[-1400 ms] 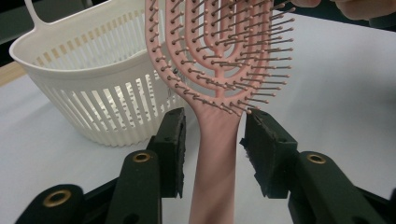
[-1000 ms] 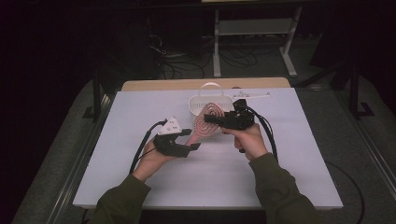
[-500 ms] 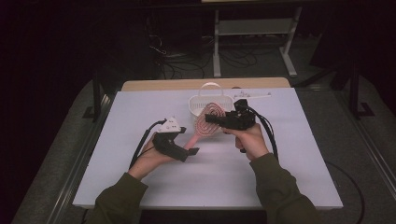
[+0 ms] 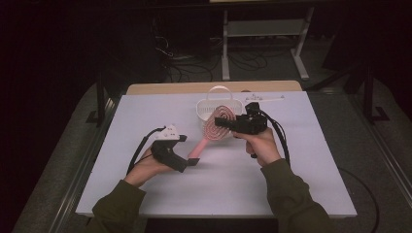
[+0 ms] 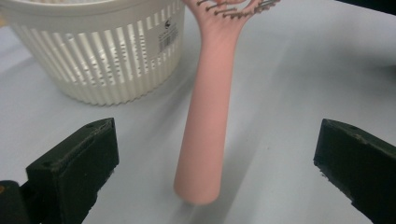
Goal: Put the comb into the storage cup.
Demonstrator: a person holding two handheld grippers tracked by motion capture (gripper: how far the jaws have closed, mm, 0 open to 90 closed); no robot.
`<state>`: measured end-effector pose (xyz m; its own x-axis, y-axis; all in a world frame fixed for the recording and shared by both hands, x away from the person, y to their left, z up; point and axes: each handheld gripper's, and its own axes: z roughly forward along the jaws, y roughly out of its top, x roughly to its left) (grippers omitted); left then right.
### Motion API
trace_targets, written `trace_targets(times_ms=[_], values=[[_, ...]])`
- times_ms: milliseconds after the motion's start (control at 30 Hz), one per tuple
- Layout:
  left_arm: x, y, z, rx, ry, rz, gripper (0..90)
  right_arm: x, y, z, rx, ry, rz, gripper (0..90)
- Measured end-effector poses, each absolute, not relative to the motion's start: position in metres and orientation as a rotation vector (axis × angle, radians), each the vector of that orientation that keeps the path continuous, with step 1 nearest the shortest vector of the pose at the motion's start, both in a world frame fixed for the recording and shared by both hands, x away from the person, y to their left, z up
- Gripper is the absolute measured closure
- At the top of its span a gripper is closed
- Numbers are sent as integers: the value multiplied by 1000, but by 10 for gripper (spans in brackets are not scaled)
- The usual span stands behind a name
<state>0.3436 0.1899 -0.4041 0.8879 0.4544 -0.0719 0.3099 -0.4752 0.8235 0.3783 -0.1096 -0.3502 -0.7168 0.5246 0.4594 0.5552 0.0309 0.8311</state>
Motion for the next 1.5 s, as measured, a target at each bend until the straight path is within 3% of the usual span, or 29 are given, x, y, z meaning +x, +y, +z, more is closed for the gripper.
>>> trace_targets(times_ms=[933,1500], values=[[302,245,-428,2084,628,258,0,378,-114,-348,-1185,-2226,-1843,629],[290,257,-437,2111,655,264,0,377,-116,-345,-1186,-2219,-1867,629]])
